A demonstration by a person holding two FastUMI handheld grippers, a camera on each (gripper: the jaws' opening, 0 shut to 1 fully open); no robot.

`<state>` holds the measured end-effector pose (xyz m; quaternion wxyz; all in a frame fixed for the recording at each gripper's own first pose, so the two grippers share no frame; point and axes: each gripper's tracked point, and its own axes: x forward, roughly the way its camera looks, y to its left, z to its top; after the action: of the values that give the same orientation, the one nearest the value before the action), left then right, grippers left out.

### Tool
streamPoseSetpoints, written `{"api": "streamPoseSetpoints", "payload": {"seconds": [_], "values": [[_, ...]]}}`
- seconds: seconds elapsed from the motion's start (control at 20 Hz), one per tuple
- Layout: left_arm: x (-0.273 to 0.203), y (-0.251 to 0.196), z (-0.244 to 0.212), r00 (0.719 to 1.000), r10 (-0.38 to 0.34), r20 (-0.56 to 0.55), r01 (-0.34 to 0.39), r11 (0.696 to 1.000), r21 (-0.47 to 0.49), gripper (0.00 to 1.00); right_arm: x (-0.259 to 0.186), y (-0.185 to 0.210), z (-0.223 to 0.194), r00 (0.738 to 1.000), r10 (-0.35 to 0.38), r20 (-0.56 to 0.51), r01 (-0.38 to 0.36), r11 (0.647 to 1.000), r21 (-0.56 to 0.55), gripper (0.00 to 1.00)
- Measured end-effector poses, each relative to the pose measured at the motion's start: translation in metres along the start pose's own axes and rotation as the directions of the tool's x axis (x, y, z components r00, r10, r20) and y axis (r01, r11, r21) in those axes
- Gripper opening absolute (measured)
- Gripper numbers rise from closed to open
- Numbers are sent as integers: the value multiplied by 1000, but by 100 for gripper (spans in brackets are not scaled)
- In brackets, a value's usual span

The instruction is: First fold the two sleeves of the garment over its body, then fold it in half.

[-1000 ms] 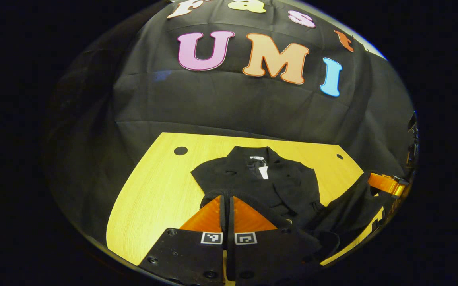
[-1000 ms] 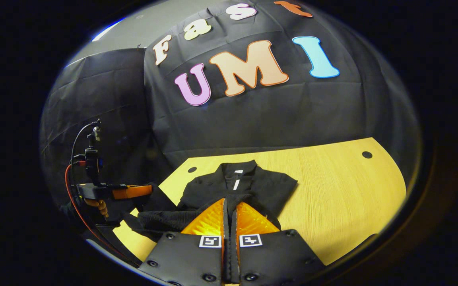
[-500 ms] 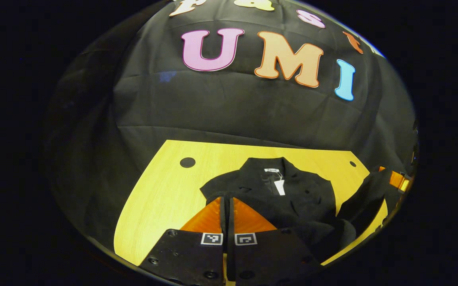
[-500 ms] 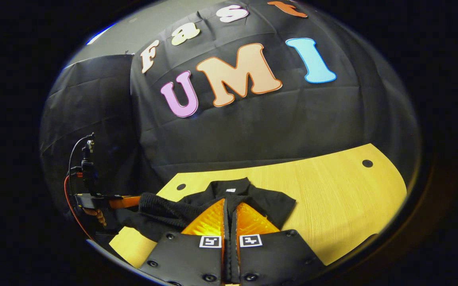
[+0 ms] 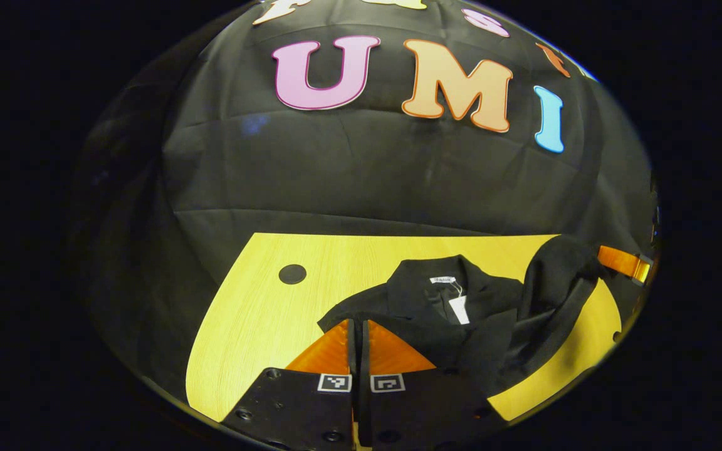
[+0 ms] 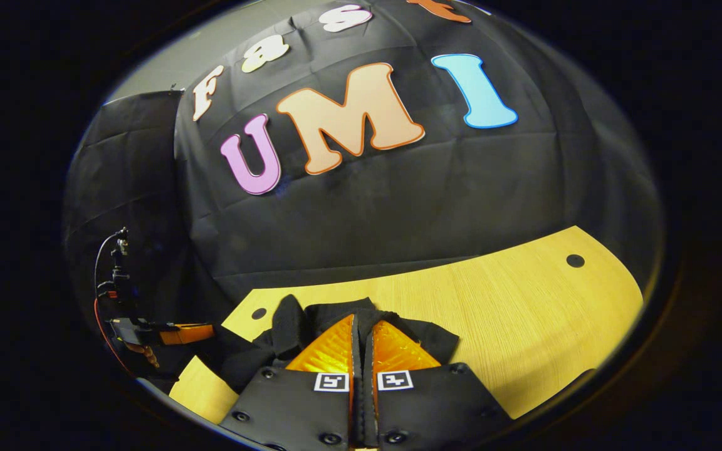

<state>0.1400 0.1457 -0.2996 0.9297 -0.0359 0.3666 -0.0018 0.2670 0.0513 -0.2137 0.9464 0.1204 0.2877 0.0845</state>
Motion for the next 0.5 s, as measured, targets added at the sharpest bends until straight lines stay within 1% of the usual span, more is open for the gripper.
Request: {"api": "streamPoseSetpoints", "payload": {"seconds": [0.1, 0.15, 0.2, 0.25, 0.3, 0.35, 0.4, 0.5], "values": [[10, 2, -2, 1000, 4, -4, -4, 1000, 16, 0, 10, -6, -2, 1000, -25, -2, 25, 1000, 20, 2], [12, 11, 4, 999, 46, 18, -47, 998, 29, 0, 9, -11, -1, 998, -57, -2, 57, 998, 34, 4], [10, 20, 14, 995, 84, 57, -86, 996, 37, 23, 8, -17, 1, 996, -85, 7, 85, 996, 41, 7], [10, 25, 31, 985, 107, 134, -112, 993, 29, 47, 1, -20, 13, 992, -120, 49, 119, 992, 28, 54], [1, 27, 53, 969, 109, 221, -114, 993, 10, 70, -4, -25, 26, 983, -151, 103, 151, 989, 8, 100], [-11, 26, 73, 951, 109, 290, -114, 993, 1, 94, -12, -24, 37, 974, -169, 152, 173, 985, -11, 98], [-22, 22, 88, 936, 96, 339, -103, 995, 0, 92, -23, -23, 45, 967, -180, 181, 187, 982, -24, 98], [-45, 9, 96, 928, 53, 370, -62, 998, 12, 90, -46, -20, 48, 957, -195, 215, 209, 977, -46, 98]]}}
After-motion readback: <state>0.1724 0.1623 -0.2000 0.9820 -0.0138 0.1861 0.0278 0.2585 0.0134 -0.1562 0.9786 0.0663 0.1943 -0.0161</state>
